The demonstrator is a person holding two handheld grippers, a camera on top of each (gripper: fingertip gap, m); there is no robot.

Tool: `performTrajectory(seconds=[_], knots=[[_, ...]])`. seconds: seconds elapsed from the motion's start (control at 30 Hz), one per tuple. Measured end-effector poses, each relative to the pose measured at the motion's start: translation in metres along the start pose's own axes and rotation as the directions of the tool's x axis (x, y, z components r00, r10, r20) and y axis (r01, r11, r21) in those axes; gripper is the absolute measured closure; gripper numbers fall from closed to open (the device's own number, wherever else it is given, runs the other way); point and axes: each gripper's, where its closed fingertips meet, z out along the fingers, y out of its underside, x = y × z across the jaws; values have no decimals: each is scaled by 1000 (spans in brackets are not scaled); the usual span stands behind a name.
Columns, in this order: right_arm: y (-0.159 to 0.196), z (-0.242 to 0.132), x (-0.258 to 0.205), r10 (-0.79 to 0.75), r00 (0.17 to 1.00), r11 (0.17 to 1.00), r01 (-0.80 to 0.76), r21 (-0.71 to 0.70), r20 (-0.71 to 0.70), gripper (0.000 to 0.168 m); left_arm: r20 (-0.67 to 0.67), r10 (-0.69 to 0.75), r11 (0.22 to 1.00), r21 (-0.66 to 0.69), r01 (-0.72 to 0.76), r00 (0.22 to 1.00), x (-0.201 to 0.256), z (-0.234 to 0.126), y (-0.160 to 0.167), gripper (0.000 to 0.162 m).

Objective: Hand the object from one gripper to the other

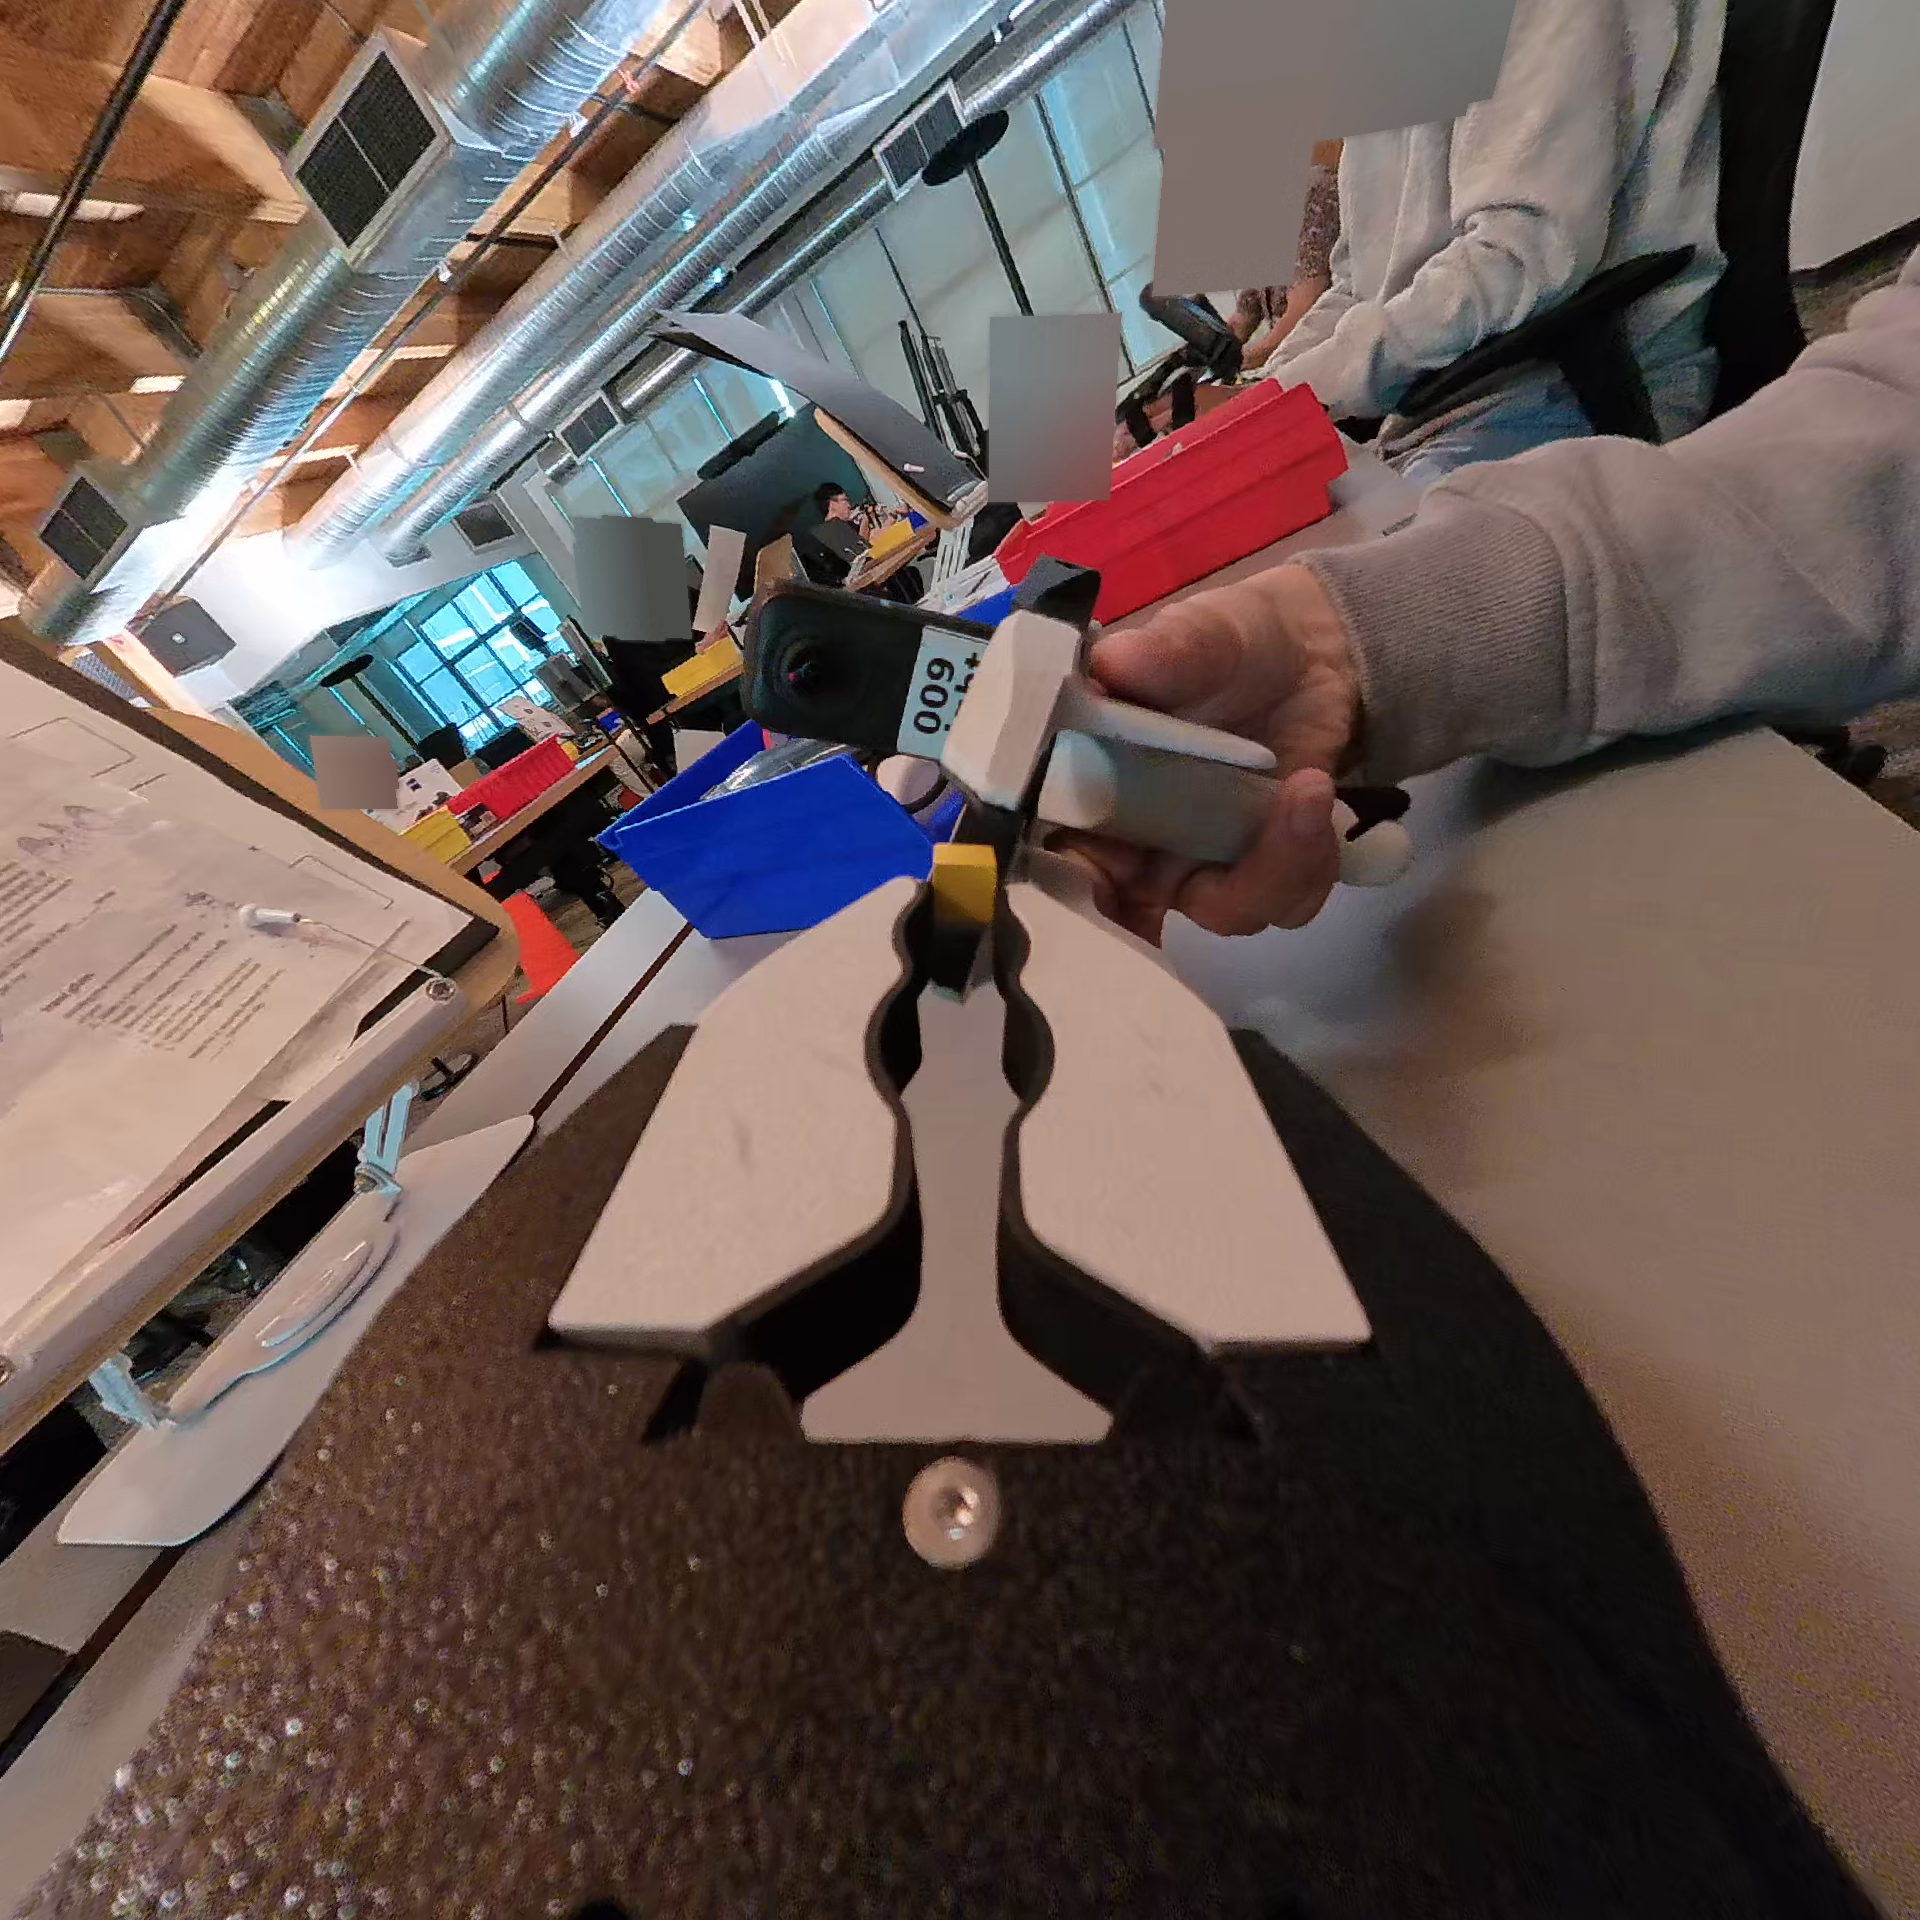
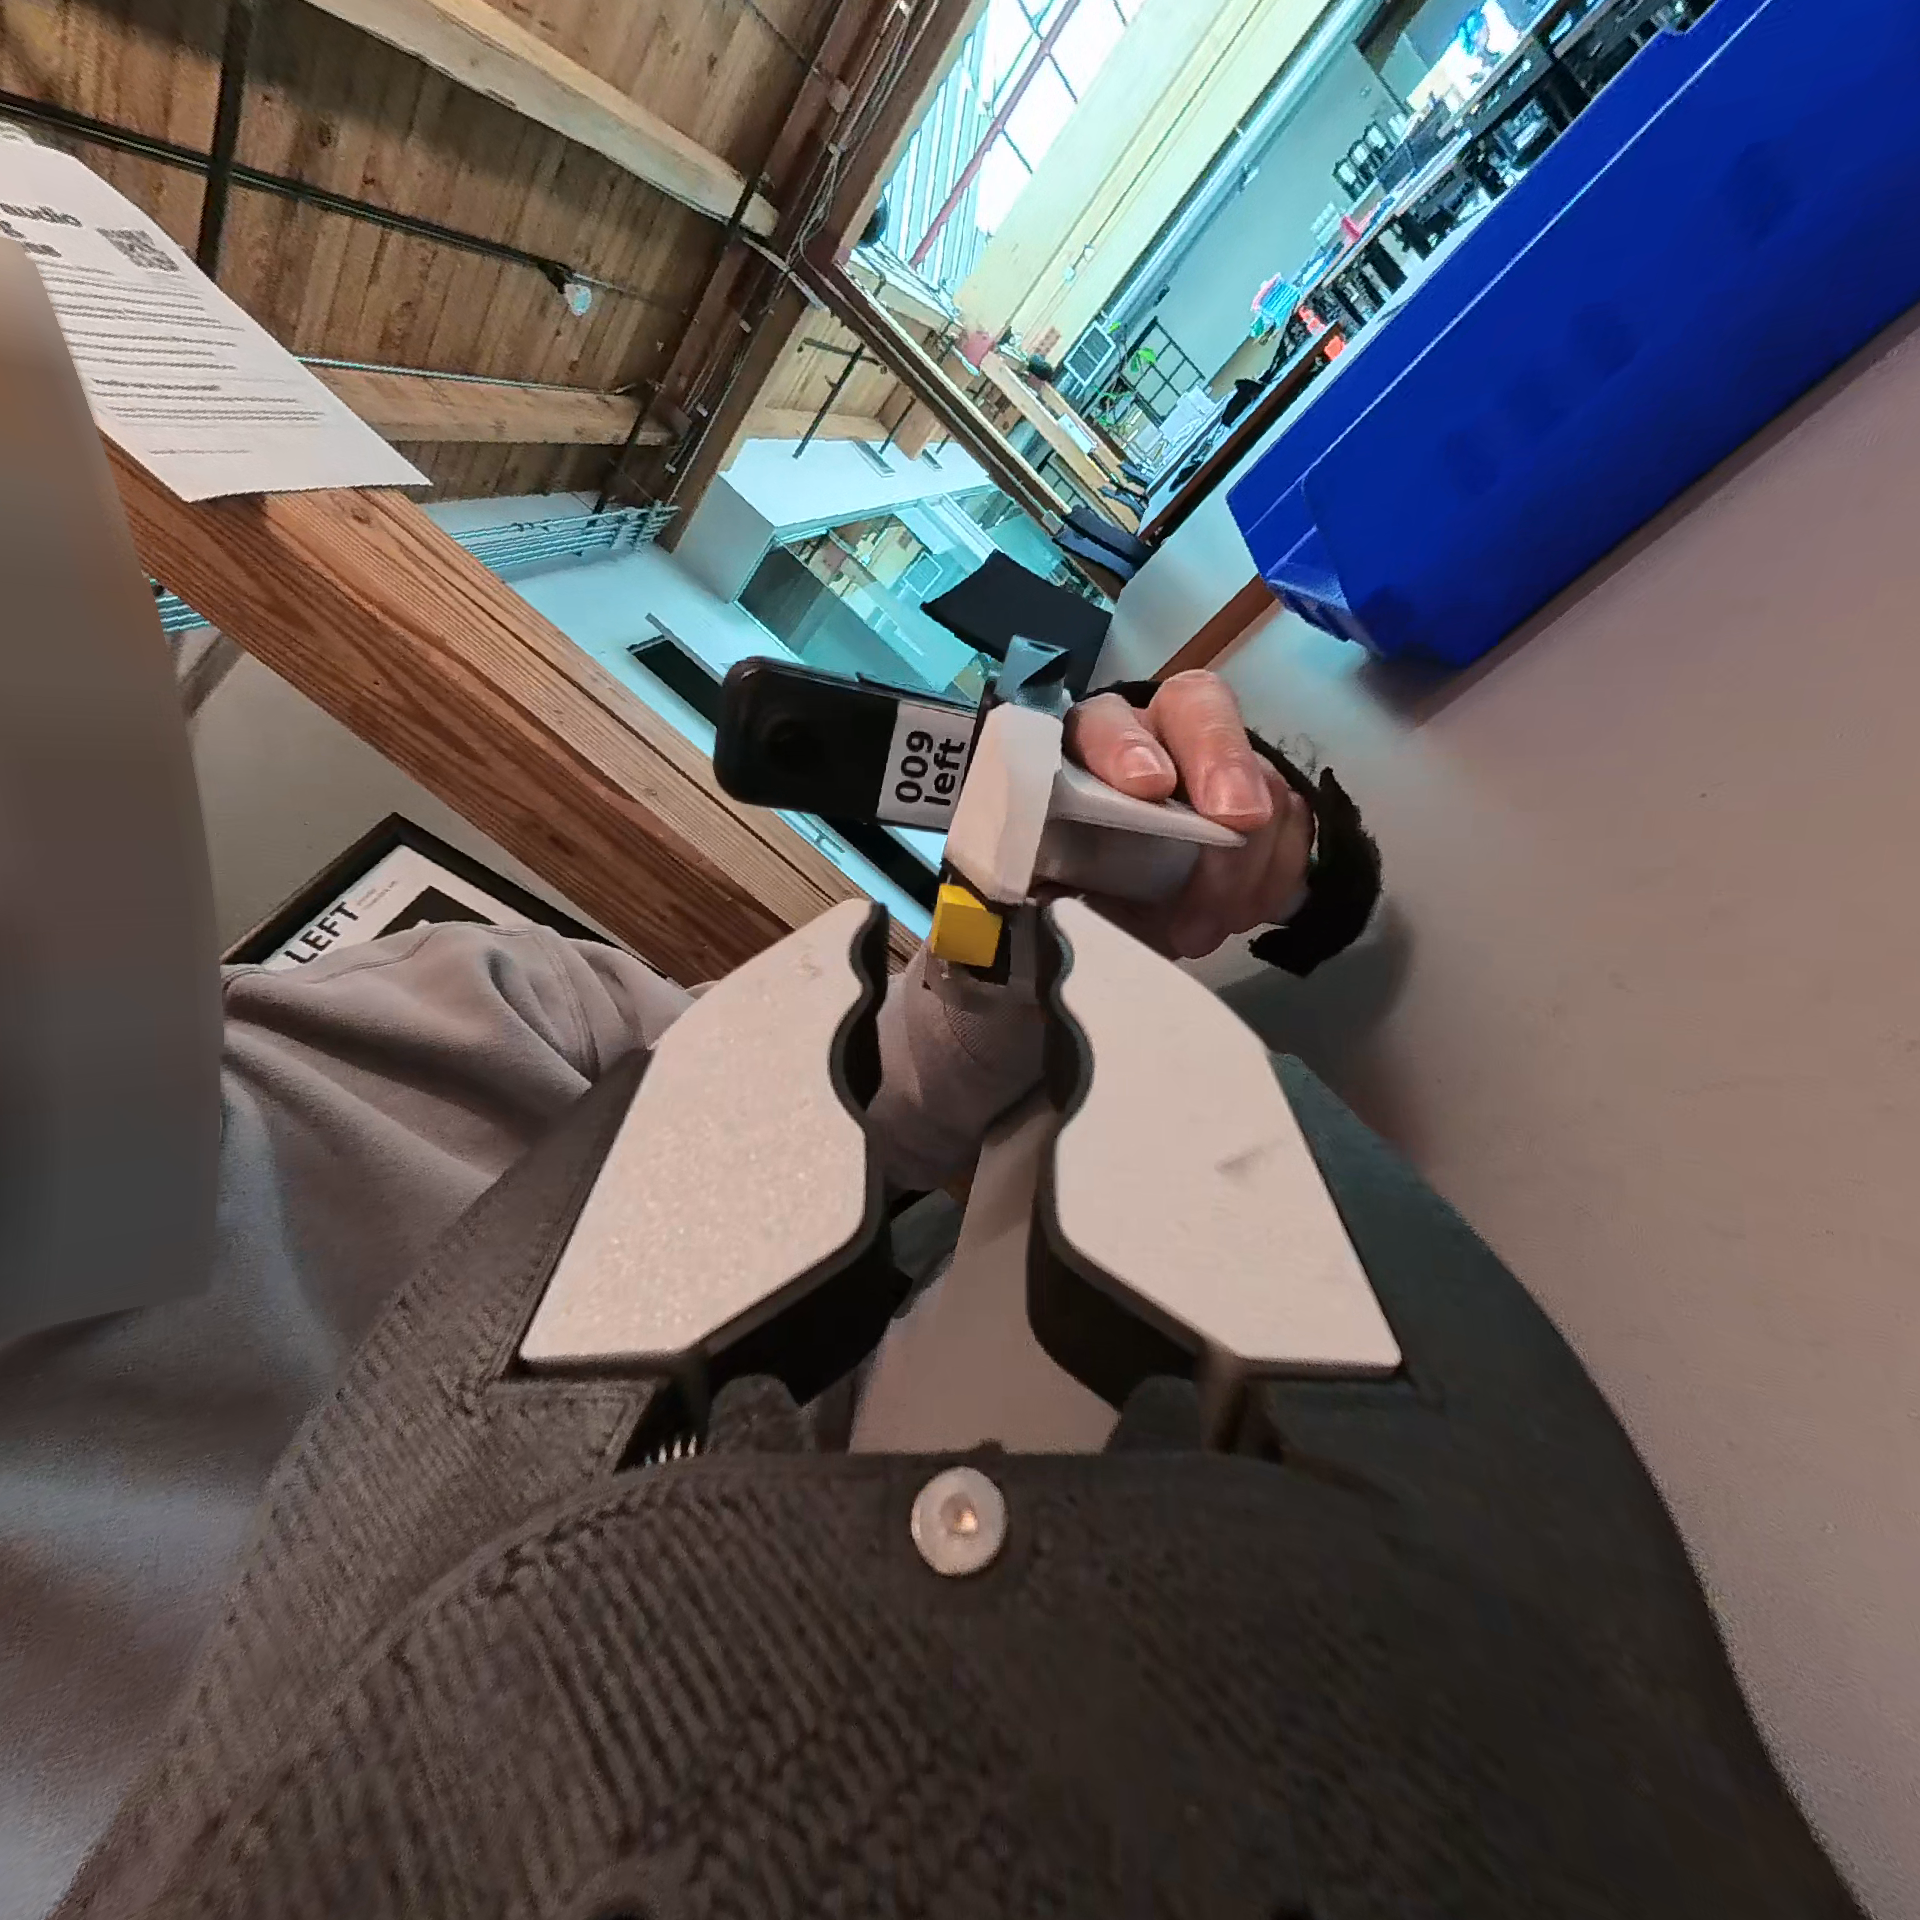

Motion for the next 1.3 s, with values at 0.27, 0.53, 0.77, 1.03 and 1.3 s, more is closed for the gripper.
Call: performTrajectory(seconds=[0.27,0.53,0.77,1.03,1.3], knots=[[0,0,6,-121,991,992,118,-48,-63,157,32,13,1000,-5,-13,999,-3,0,1,150],[-53,-41,23,-515,713,828,558,-59,-476,157,192,-103,995,9,103,976,-30,-7,5,127],[-138,-237,-5,-259,84,677,726,-119,-962,157,281,-163,985,-11,173,946,-46,-14,16,129],[-99,-397,6,-54,-398,867,436,-240,-916,157,281,-234,966,-37,254,931,-46,-10,27,131],[-107,-397,7,-20,-396,827,510,-238,-918,118,288,-244,962,-52,270,926,-47,-10,32,132]])
